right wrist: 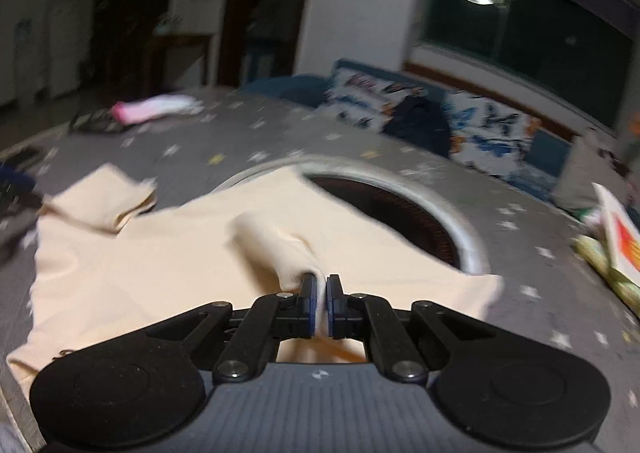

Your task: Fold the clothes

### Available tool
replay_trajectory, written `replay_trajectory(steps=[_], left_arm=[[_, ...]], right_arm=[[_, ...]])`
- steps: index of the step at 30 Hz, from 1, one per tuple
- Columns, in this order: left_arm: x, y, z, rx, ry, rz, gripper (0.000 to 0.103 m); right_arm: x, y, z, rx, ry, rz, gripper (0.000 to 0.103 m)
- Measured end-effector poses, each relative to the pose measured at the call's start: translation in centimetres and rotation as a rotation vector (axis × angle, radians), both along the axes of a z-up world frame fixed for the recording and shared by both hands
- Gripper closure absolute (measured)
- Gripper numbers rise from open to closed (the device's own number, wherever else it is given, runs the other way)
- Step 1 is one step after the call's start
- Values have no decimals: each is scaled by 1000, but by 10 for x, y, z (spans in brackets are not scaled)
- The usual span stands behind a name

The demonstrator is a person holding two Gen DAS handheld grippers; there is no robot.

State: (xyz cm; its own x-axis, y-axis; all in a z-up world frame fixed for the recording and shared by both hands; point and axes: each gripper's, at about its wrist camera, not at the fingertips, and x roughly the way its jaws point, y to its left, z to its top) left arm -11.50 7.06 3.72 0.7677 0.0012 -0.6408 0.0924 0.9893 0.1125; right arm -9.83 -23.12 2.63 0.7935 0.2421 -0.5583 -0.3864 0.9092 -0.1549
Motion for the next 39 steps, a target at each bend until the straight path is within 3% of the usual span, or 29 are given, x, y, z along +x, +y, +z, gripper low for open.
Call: replay_trajectory(steps=[8,12,18,23,25,27,37,39], left_arm=[[4,-22,8,-29,-32,-85,66],[11,-31,8,-38,-26,-115,66],[22,-45,4,-33,-9,-148,67],[31,-57,0,-8,-8,-186,67],[35,-61,-4,3,0,-192,67],[38,-63,-9,6,7,-198,67],[41,-74,-16,7,1,-261,67],[41,-76,-17,6,-2,-276,67]], right_arm=[[-35,-82,19,43,-70,-263,99],[-73,-126,19,73,-86,-443,99],[-112,-153,-2,41,-6,-579,98],[-111,-155,2,65,-22,-550,93],[-101,-148,2,86,-22,-513,77],[-85,-139,-3,75,-11,-477,74],[-40,-135,-34,33,38,-485,76],[-42,-137,-33,38,33,-499,82]])
